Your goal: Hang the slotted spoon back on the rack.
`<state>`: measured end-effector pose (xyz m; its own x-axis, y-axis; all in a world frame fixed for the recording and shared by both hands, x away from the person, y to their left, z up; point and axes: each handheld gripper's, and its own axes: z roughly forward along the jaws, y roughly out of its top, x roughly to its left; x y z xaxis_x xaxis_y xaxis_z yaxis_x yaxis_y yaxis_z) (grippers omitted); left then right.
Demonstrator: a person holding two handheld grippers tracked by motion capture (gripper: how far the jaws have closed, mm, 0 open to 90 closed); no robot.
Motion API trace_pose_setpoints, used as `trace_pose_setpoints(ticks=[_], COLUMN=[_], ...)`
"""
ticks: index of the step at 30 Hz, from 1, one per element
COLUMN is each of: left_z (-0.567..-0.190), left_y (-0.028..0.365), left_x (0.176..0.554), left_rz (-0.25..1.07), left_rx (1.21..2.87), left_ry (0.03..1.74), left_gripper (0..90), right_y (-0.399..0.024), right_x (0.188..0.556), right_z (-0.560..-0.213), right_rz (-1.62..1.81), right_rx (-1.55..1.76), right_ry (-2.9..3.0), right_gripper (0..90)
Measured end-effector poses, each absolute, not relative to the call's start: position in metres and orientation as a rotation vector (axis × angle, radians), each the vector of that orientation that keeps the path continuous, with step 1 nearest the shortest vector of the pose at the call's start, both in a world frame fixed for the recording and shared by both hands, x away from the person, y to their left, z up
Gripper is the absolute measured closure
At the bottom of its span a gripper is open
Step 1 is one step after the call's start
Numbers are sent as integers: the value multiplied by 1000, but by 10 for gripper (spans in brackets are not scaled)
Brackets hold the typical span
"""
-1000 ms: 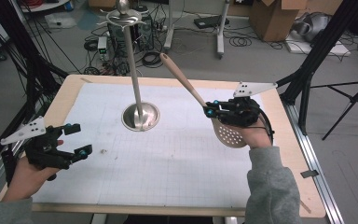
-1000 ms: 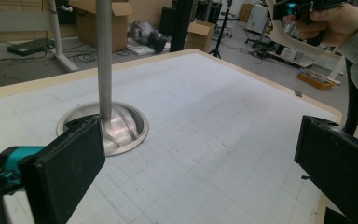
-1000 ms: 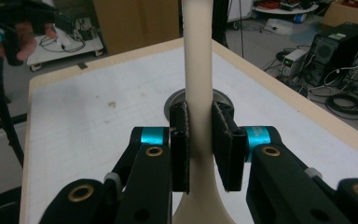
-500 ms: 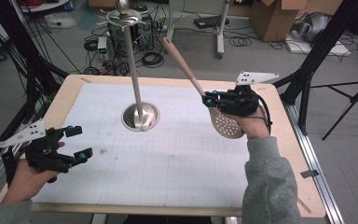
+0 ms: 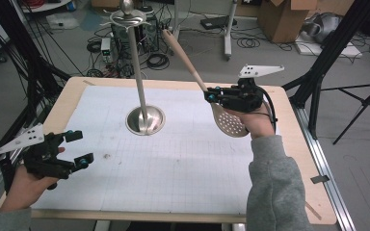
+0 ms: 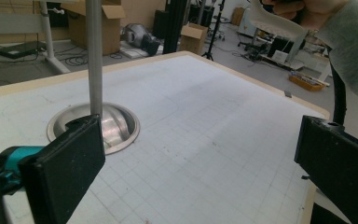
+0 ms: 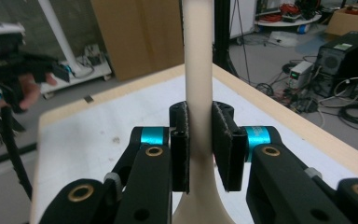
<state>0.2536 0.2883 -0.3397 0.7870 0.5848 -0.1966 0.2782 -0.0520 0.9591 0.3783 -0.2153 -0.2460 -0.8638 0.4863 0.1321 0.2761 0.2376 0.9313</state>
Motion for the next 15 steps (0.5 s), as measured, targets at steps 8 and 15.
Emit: trace_pose_setpoints(ticks=[8,15], left_z=[-340,-341], left_y=[292,295], left_x=[251,248], left_rz=[292,303], left_rx=[1642,1646], left_ry=[705,714], left_gripper=[20,20], right_y=[-208,-203], right_x=[380,383], right_z=[-238,-233], right_rz=[1678,1671], right_rx=[696,698], right_ry=[2320,2316], right_gripper=[781,781])
